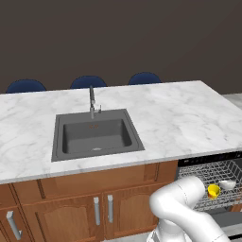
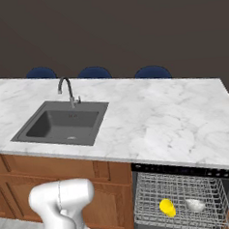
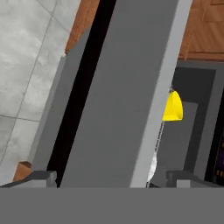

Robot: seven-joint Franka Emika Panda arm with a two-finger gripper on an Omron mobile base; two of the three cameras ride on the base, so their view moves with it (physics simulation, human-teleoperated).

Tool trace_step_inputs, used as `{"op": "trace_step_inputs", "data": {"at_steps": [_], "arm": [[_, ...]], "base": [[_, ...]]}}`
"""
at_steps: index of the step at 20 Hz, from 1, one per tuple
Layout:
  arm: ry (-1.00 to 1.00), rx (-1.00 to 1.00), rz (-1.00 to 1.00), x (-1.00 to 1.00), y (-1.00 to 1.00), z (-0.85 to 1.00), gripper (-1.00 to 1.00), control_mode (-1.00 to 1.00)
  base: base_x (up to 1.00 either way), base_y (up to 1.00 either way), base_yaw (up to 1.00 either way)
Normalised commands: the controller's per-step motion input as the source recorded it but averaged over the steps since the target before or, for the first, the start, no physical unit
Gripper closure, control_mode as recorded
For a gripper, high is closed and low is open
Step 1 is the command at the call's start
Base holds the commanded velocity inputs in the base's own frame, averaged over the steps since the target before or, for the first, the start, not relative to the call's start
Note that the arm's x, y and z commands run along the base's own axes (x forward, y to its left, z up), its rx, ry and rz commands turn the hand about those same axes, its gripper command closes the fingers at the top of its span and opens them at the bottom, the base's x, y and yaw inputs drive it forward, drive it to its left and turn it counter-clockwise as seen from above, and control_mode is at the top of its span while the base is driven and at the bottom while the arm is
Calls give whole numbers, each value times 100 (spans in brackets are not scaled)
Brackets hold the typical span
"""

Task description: Pick up the cup and bowl from the counter, place them in the dishwasher, and close the dishwasher door.

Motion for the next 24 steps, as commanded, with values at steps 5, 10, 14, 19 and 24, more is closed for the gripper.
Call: {"op": "trace_step_inputs", "data": {"at_steps": [5,10,14,19,24], "arm": [[-29,0,3,-44,-12,-66,-100,-100],[-28,-4,2,-28,-14,-67,-100,-100],[-30,-13,0,-13,-12,-77,-100,-100],[-30,-18,3,-10,-4,-95,-100,-100],[-29,-19,4,-22,-2,-100,-100,-100]], "base": [[0,0,0],[0,0,0],[0,0,0],[0,0,0],[0,0,0]]}}
